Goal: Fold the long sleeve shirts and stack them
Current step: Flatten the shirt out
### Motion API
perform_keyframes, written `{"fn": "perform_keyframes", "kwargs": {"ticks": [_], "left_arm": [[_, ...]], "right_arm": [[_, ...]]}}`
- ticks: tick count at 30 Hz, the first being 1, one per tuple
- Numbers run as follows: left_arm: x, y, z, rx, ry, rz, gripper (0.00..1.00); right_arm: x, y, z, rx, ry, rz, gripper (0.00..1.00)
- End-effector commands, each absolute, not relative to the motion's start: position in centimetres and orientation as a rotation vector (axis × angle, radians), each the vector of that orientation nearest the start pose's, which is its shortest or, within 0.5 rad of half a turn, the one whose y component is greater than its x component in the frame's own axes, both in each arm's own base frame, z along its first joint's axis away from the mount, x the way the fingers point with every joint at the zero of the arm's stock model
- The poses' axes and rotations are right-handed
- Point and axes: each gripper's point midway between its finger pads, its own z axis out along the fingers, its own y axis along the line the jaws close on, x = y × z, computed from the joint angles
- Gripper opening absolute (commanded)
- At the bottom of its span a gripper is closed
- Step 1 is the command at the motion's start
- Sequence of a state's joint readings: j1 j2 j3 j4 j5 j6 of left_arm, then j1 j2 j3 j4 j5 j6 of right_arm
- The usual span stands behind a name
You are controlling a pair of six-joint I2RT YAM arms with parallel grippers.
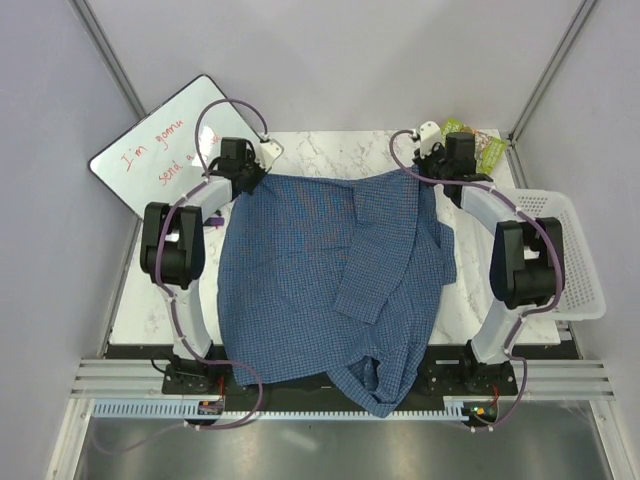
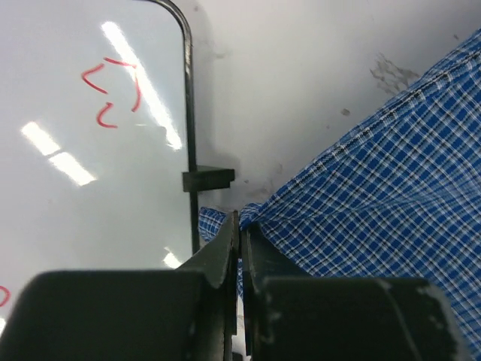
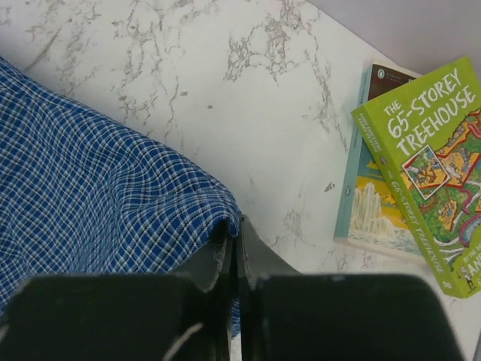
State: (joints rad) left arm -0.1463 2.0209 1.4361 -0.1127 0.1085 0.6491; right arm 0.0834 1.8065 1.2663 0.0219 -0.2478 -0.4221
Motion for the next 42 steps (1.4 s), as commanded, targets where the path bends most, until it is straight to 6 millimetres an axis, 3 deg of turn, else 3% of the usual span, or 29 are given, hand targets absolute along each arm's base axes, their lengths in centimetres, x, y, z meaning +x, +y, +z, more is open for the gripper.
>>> {"fn": "perform_keyframes", "kwargs": {"ticks": [1, 2, 3, 4, 5, 7, 8, 9, 10, 11, 12, 13, 14, 15, 16, 19, 24, 27, 31, 34, 39, 42], "left_arm": [[56.7, -7.0, 11.7, 0.885, 1.989, 0.226, 0.05], [56.6, -6.9, 12.1, 0.876, 2.007, 0.219, 0.17], [56.3, -7.1, 12.3, 0.863, 2.02, 0.188, 0.24], [55.7, -7.2, 14.0, 0.861, 2.006, 0.165, 0.33], [54.6, -7.6, 14.1, 0.883, 2.022, 0.119, 0.48], [52.1, -8.1, 16.2, 0.897, 2.017, 0.06, 0.64], [49.7, -8.3, 15.8, 0.933, 2.083, 0.003, 0.66], [48.2, -8.5, 16.0, 0.958, 2.096, -0.03, 0.66], [45.7, -9.3, 16.8, 0.987, 2.084, -0.104, 0.66], [42.7, -9.6, 15.8, 1.048, 2.137, -0.175, 0.66], [40.0, -9.8, 13.5, 1.086, 2.195, -0.228, 0.66], [37.8, -10.5, 14.0, 1.131, 2.181, -0.241, 0.66], [35.8, -10.6, 13.0, 1.172, 2.207, -0.267, 0.66], [33.1, -10.6, 10.5, 1.208, 2.265, -0.3, 0.65], [31.7, -11.0, 9.7, 1.247, 2.273, -0.296, 0.64], [28.2, -10.6, 6.5, 1.303, 2.355, -0.294, 0.62], [26.5, -8.5, 2.0, 1.328, 2.487, -0.212, 0.59], [27.4, -6.9, -0.1, 1.344, 2.53, -0.101, 0.57], [30.5, -2.8, -1.3, 1.267, 2.591, 0.078, 0.5], [32.0, -2.0, 0.0, 1.24, 2.571, 0.097, 0.49], [33.0, -3.4, 4.2, 1.176, 2.513, 0.025, 0.54], [31.5, -7.4, 7.1, 1.208, 2.421, -0.159, 0.6]], "right_arm": [[53.3, 7.6, 16.3, -0.611, 1.975, 0.041, 0.18], [53.1, 8.1, 16.6, -0.618, 1.996, 0.064, 0.33], [53.0, 8.3, 17.0, -0.611, 2.008, 0.072, 0.42], [52.7, 8.3, 17.9, -0.589, 2.013, 0.086, 0.52], [52.0, 8.2, 18.7, -0.592, 2.048, 0.093, 0.66], [50.7, 7.8, 20.5, -0.59, 2.076, 0.085, 0.71], [49.0, 7.5, 20.7, -0.608, 2.142, 0.095, 0.76], [47.6, 7.6, 21.9, -0.622, 2.145, 0.113, 0.76], [46.3, 7.7, 21.9, -0.646, 2.172, 0.13, 0.77], [44.0, 7.7, 21.0, -0.677, 2.241, 0.162, 0.77], [42.5, 7.7, 21.8, -0.681, 2.24, 0.18, 0.76], [40.8, 7.7, 20.4, -0.692, 2.29, 0.204, 0.74], [39.3, 7.6, 19.6, -0.706, 2.332, 0.219, 0.72], [38.3, 7.5, 19.9, -0.706, 2.331, 0.219, 0.7], [36.9, 7.2, 18.4, -0.716, 2.375, 0.225, 0.65], [35.2, 6.7, 17.2, -0.719, 2.414, 0.209, 0.53], [33.7, 5.2, 16.0, -0.784, 2.472, 0.12, 0.4], [33.0, 4.1, 15.1, -0.814, 2.51, 0.055, 0.35], [31.8, 3.3, 13.6, -0.884, 2.552, 0.022, 0.31], [30.9, 3.3, 12.3, -0.903, 2.584, 0.042, 0.27], [29.0, 3.9, 9.8, -0.903, 2.63, 0.117, 0.24], [28.1, 4.2, 7.9, -0.923, 2.656, 0.128, 0.23]]}}
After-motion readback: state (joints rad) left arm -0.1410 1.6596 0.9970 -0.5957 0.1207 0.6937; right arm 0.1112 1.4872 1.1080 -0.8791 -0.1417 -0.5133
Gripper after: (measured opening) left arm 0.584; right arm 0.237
